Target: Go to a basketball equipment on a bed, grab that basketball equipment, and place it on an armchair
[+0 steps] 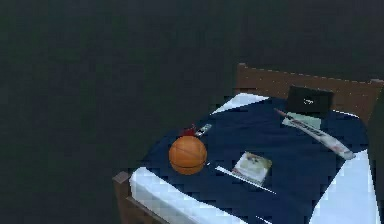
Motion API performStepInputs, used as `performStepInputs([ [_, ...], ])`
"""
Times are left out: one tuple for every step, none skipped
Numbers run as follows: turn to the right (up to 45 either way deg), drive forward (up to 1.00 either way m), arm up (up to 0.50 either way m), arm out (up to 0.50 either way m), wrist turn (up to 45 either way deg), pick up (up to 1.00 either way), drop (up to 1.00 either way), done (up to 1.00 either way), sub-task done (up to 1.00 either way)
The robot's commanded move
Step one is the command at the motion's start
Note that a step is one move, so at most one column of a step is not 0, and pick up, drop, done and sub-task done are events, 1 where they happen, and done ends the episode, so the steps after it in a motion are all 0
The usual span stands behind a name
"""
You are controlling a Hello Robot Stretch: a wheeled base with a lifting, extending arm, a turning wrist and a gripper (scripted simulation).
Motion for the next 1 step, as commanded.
performStepInputs([
  [42.0, 0.0, 0.0, 0.0, 0.0, 0.0, 0.0, 0.0, 0.0],
])
